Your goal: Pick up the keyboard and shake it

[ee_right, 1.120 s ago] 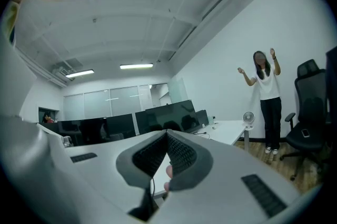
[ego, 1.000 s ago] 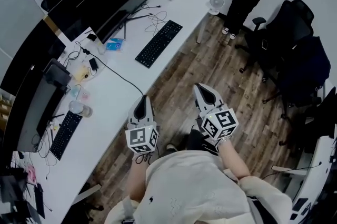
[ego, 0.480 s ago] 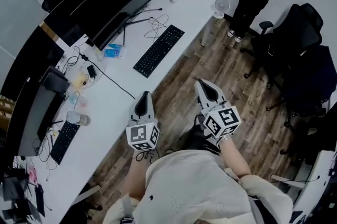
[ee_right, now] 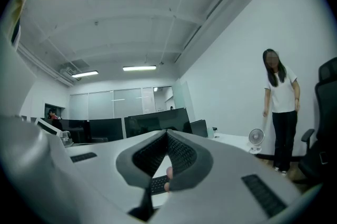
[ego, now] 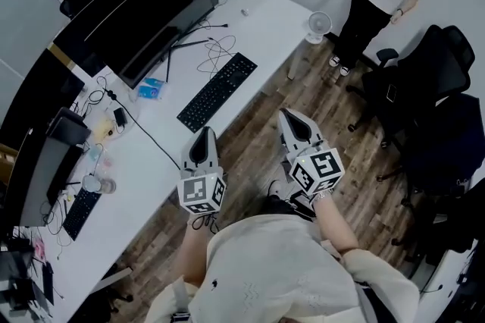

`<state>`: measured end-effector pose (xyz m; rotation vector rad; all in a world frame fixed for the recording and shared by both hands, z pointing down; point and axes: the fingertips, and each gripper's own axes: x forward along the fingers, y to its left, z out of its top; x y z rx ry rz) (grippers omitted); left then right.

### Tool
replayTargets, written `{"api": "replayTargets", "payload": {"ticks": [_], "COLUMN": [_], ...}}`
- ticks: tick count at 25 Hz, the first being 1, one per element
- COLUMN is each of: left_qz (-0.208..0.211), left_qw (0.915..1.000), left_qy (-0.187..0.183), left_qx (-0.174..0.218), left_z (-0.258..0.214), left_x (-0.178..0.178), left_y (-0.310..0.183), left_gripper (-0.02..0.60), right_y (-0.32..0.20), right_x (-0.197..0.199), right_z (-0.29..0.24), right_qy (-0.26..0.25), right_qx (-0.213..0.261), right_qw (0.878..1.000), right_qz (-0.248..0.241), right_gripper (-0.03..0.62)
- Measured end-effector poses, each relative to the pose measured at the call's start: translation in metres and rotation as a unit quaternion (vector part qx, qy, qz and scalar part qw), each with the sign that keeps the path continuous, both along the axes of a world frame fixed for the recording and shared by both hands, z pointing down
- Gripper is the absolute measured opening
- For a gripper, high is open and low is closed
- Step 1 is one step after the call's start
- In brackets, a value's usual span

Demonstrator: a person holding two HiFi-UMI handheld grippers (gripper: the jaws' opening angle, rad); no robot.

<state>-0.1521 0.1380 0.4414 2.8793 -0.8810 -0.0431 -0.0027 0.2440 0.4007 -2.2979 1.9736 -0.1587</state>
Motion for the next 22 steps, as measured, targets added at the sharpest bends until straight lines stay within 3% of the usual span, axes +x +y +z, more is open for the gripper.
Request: {"api": "replayTargets", "payload": {"ticks": [11, 22], "left_qz": [-0.047, -0.08], "left_qw": [0.9989, 0.9967], "left_qy": [-0.001, -0.015], "left_qx": [0.009, 0.006], "left_z": [-0.006, 0.003], "left_x": [0.089, 0.119], "left_y": [-0.009, -0.029], "left_gripper": [0.023, 0.023], "right_y": [-0.017, -0.045], "right_x": [0.103, 0.148], "right_z": [-0.006, 0.011], "right_qy": [0.001, -0.011], "right_qx": [0.006, -0.006], "right_qw": [0.999, 0.998], "right_qz": [-0.04, -0.063], "right_gripper": [0.002, 0.002]}}
